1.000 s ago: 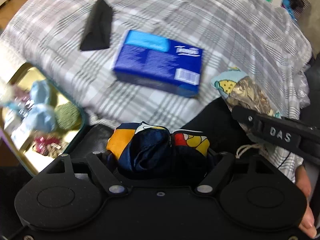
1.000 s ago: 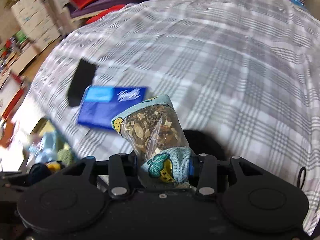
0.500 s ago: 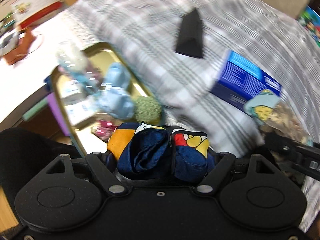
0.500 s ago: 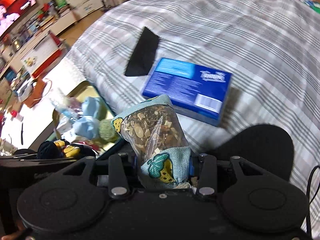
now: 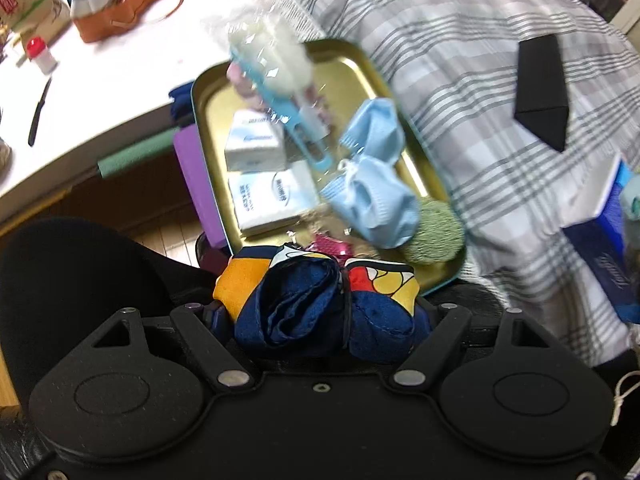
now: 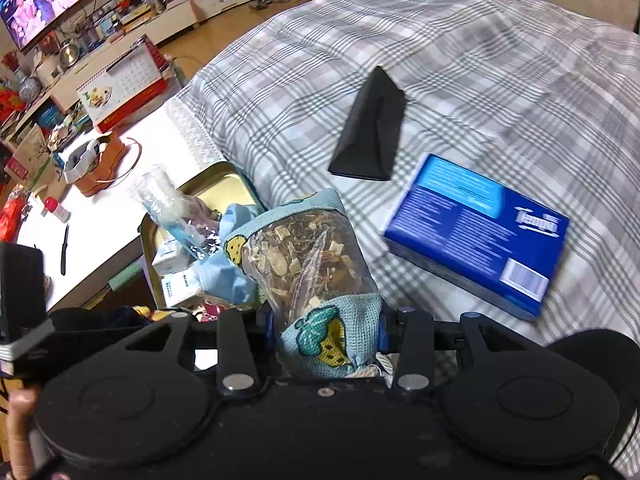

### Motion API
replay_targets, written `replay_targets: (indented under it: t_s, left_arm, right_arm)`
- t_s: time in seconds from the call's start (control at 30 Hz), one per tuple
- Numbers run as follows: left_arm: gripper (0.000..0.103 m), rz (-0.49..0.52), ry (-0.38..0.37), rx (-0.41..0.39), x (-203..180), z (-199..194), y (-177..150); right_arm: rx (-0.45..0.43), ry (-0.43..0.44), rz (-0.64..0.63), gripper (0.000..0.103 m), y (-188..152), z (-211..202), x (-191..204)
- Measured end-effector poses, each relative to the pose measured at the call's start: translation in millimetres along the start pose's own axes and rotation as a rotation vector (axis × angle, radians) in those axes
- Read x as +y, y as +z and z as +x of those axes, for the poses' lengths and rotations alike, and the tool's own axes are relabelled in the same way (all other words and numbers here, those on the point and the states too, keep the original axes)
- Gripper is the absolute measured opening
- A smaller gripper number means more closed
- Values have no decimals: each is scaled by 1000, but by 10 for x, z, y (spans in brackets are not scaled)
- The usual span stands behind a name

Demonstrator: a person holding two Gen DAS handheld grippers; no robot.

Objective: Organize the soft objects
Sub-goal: 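Carry the fabric bundle and herb sachet over the gold tray with both tools, then open right gripper to drop the sachet while left gripper releases the fabric bundle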

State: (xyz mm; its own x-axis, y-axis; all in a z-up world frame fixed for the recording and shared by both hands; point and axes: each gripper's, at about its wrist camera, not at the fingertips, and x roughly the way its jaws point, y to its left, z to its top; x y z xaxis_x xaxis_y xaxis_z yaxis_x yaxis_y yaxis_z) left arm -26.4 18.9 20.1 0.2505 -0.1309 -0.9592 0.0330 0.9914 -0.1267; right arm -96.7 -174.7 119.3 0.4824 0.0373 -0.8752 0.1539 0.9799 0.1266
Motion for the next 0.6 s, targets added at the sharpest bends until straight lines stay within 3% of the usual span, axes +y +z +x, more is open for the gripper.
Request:
replay_targets:
  t_s: [0.27, 0.6]
  left_arm:
    - [75, -2, -19, 73, 2, 335, 25]
    - [75, 22, 29, 51, 55, 567, 78]
  right_arm:
    - [47, -9, -38, 41, 269, 384, 282]
    - [83, -3, -92, 42, 698, 936, 788]
